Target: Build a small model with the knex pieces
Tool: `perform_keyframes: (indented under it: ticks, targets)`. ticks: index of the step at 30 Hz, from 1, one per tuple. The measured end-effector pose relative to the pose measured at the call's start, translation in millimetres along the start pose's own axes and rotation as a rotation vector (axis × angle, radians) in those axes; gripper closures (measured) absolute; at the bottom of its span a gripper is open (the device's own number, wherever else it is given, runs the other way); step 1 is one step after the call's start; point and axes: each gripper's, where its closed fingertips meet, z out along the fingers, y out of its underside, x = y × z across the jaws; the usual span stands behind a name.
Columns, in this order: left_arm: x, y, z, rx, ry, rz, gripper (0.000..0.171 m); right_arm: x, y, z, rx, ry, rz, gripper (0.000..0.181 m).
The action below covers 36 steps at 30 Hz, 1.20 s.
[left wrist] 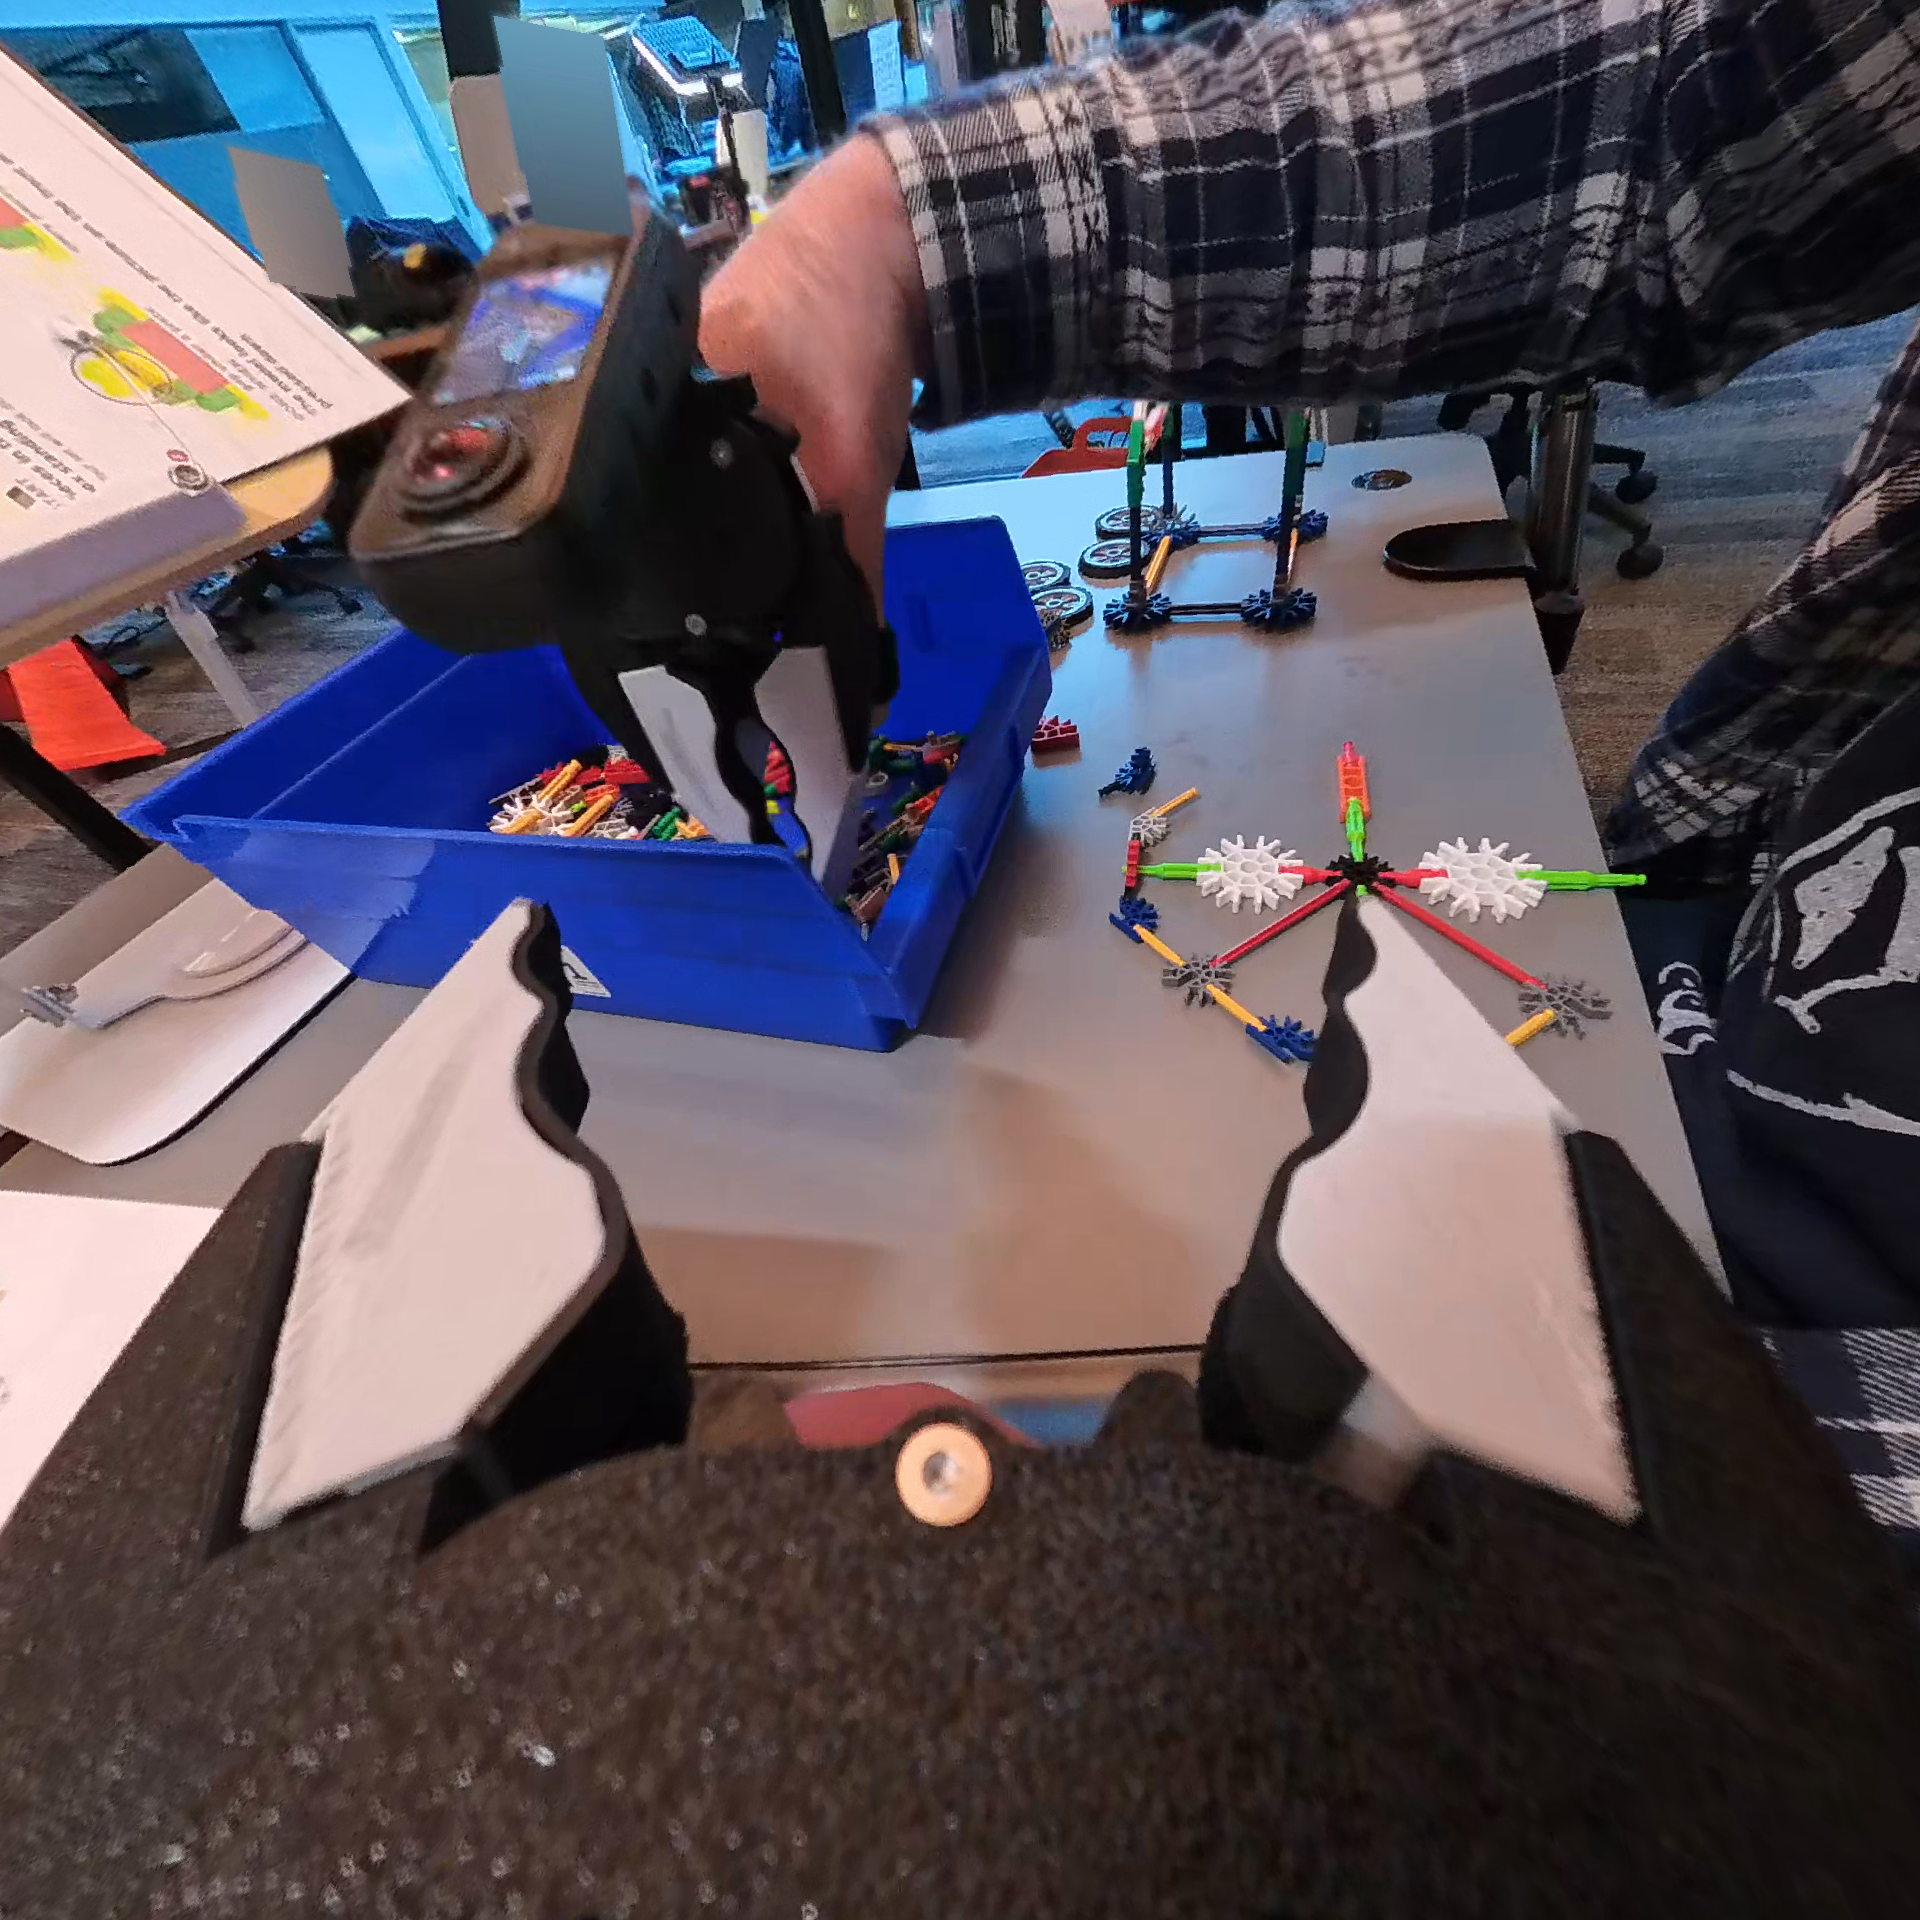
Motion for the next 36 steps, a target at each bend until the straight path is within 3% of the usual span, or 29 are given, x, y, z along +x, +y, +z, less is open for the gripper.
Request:
perform_keyframes:
  ticks: [18, 21, 28, 36]
  targets:
    - [0, -3, -3, 0.013, -0.006, 0.020, 0.032, 5, 10, 19, -0.015, 0.035, 0.001, 0.173]
    - [0, -11, -11, 0.056, 0.012, 0.008, 0.032, 7, 10, 20, -0.021, 0.057, -0.016, 0.179]
    - [-10, -52, -56, 0.312, 0.060, -0.080, 0.034, 5, 11, 17, 0.003, 0.055, -0.011, 0.181]
    - [-12, -48, -53, 0.294, 0.049, -0.081, 0.034, 7, 12, -10, 0.063, 0.098, 0.015, 0.181]
